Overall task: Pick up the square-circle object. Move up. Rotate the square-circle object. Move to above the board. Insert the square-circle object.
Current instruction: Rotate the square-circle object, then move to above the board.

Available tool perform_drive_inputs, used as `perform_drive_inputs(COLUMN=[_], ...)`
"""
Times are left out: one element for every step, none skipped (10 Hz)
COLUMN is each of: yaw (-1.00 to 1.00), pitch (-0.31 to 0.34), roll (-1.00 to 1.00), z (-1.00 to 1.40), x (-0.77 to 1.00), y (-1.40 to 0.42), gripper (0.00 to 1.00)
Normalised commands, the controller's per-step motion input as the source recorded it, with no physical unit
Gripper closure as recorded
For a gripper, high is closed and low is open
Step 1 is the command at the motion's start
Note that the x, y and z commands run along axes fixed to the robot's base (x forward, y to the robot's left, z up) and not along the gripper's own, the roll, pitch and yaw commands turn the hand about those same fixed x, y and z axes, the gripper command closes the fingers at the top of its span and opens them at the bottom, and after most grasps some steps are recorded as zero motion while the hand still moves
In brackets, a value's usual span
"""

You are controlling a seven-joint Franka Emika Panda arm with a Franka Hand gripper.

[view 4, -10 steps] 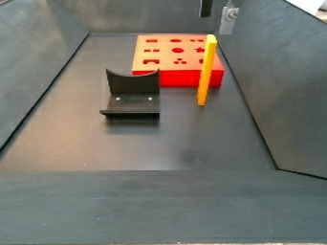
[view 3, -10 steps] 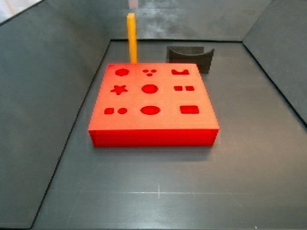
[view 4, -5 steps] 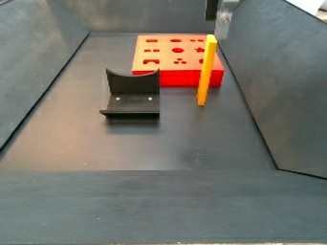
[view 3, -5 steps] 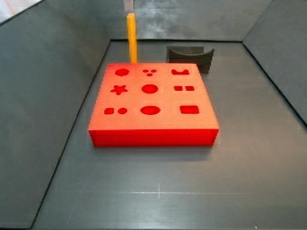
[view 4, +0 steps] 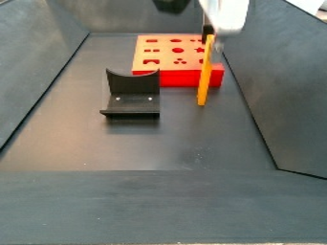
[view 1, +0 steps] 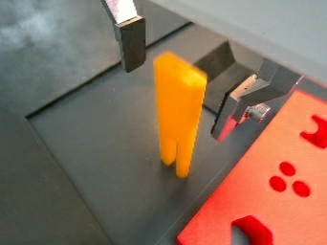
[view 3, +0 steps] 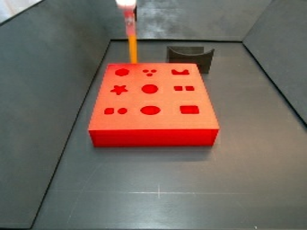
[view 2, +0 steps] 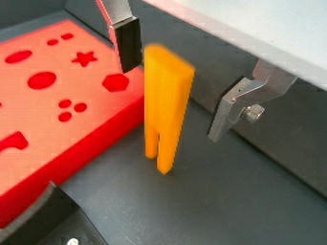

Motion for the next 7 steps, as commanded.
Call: perform_drive_inputs(yaw=[-0.04,-0.03,-0.16,-0.16,-0.14,-0.08,-0.06], pitch=[-0.056,-0.051,-0.228,-0.212,-0.179,-0.071,-0.001], roll=[-0.05,-0.06,0.03,0.03,0.03,0.03,0.04], z=[-0.31,0.0,1.0,1.0,1.0,1.0,1.0], x=[0.01,0.0,-0.09,-0.09,-0.1,-0.09,-0.08], y=[0.01,0.0,0.55,0.55,0.52,0.44,0.41], gripper=[0.0,1.0,1.0,1.0,1.0,1.0,1.0])
